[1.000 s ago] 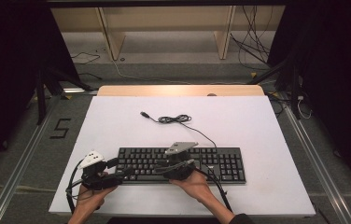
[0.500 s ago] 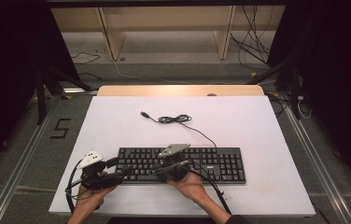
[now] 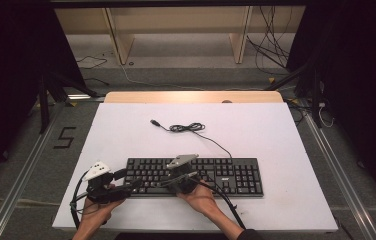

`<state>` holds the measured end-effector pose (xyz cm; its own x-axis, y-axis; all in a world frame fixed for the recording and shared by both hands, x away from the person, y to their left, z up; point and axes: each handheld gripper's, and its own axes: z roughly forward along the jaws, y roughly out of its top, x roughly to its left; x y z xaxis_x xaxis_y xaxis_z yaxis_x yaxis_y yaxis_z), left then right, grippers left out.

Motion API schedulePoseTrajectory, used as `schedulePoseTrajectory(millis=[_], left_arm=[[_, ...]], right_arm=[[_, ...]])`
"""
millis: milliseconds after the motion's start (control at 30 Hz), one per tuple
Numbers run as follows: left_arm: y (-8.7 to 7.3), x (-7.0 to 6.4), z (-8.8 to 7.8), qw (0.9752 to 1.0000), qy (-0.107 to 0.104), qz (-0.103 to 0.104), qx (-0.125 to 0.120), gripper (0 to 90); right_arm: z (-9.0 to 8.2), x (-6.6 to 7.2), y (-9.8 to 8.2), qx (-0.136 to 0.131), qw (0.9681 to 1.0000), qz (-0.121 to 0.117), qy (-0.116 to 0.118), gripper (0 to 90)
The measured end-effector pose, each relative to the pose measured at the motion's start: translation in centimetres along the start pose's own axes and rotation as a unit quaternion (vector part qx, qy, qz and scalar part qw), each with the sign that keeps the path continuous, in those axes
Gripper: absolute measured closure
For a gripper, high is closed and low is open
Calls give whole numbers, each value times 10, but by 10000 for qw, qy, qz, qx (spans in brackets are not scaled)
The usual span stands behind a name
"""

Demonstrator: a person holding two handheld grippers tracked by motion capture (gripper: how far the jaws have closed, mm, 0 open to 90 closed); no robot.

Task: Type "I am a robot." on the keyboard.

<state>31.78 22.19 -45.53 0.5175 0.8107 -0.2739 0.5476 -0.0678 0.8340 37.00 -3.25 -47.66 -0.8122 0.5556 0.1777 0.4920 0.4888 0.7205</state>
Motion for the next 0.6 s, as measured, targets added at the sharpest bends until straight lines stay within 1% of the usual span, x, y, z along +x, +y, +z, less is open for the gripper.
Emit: schedulePoseTrajectory(millis=[367, 433, 467, 600], left_arm=[[0, 0, 0, 10000, 2, 4, -1, 276], [0, 0, 0, 10000, 1, 14, -2, 276], [0, 0, 0, 10000, 2, 18, 0, 276], [0, -1, 0, 10000, 0, 8, 2, 276]], right_arm=[[3, 1, -1, 49, 10000, -45, -42, 900], [4, 1, -3, 105, 9999, -48, -72, 900], [5, 1, -4, 55, 9999, -58, -83, 900], [5, 3, -4, 57, 9998, -82, -147, 900]])
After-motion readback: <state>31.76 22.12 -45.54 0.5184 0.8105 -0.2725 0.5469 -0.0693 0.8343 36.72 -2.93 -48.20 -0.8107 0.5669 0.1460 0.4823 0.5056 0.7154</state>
